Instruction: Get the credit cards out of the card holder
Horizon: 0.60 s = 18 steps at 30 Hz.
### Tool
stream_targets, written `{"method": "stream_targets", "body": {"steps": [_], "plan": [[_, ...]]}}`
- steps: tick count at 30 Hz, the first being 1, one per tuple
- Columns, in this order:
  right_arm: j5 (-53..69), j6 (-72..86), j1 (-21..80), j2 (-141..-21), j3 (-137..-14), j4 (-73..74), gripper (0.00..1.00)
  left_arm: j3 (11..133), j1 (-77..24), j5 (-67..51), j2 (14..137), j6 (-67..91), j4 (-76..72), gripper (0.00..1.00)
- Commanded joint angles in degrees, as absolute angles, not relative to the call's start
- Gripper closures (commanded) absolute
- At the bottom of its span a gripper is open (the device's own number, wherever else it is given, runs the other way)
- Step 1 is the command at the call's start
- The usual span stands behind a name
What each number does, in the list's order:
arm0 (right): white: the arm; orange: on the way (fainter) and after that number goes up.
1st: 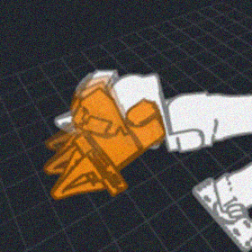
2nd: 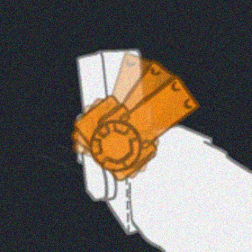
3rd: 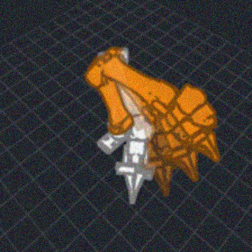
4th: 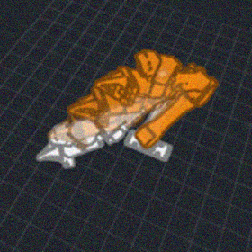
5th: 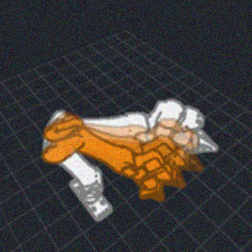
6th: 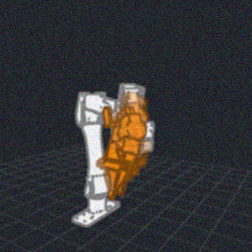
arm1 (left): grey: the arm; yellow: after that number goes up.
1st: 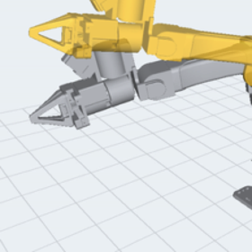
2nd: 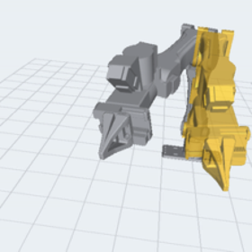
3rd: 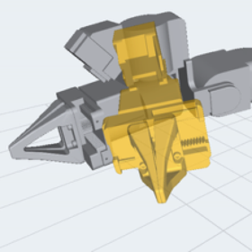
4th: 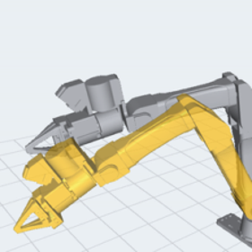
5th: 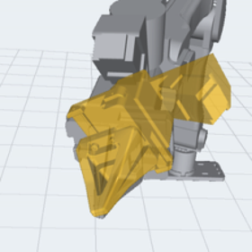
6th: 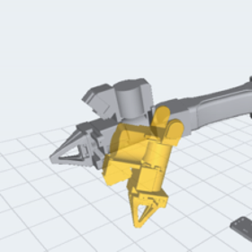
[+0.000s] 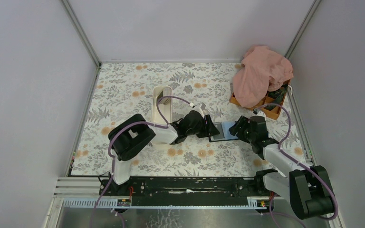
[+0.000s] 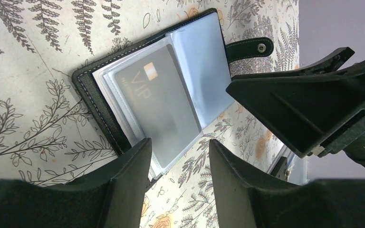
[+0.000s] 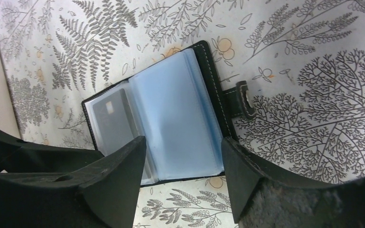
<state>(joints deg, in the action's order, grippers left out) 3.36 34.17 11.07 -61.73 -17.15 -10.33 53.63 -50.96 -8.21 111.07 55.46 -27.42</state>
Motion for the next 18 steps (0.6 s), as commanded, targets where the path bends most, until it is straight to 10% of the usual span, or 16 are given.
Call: {"method": "stream_targets", "body": {"steps": [1, 18], "plan": [[0.59, 33.42, 10.76, -61.27, -16.67, -10.46, 0.34, 52.83, -51.06, -8.96, 111.39, 55.85, -31.26, 0.45], [-1.08, 33.9, 10.73, -59.53, -15.19, -10.18, 0.37, 52.43, -51.09, -8.4, 112.37, 56.53, -30.8, 0.45]]}}
